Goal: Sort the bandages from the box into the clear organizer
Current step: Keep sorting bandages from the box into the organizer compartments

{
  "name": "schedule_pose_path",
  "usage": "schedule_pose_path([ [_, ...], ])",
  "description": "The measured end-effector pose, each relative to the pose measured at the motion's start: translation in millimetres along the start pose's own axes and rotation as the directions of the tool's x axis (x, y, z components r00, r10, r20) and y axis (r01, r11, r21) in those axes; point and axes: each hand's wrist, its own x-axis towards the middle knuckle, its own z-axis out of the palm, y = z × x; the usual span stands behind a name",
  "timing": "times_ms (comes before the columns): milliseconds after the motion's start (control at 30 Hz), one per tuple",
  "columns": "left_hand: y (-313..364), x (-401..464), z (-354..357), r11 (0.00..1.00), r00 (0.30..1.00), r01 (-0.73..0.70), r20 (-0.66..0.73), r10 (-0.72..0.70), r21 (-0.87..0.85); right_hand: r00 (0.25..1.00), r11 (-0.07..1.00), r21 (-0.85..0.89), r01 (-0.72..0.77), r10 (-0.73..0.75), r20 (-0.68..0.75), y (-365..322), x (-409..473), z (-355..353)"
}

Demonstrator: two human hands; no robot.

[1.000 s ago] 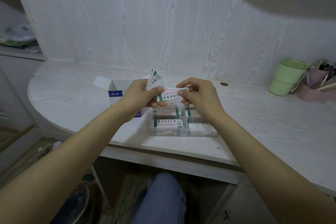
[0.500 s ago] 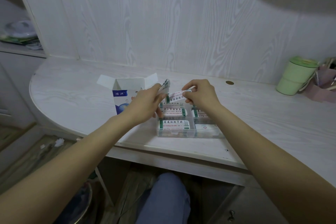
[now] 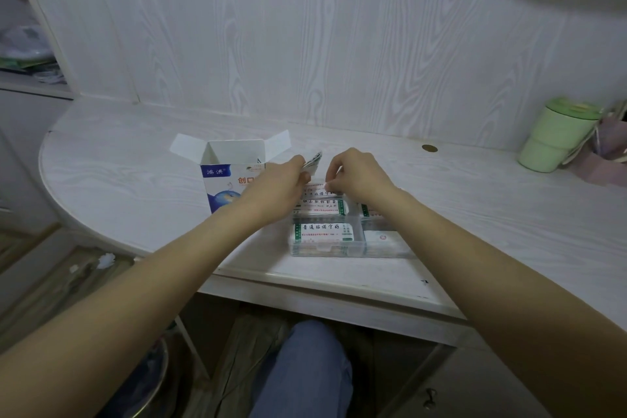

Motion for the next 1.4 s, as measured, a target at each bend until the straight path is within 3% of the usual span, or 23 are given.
schedule_pose_path([
  [1033,5,16,-2,0.991,0.993,0.072,0.089,-0.082,0.113,0.997,0.997,-0.053,0.057,-0.054,0.056,3,8,5],
  [1267,9,8,-3,1.0,1.0,0.016,0.005,-0.016,0.007,0.997,0.998,-0.022,0.059,-0.057,0.06,0,3,1],
  [1400,13,0,-7,0.992,0.997,-0.048,-0.066,0.04,-0.12,0.999,0.987,0.157,0.043,-0.038,-0.037,-2,-12,-22],
])
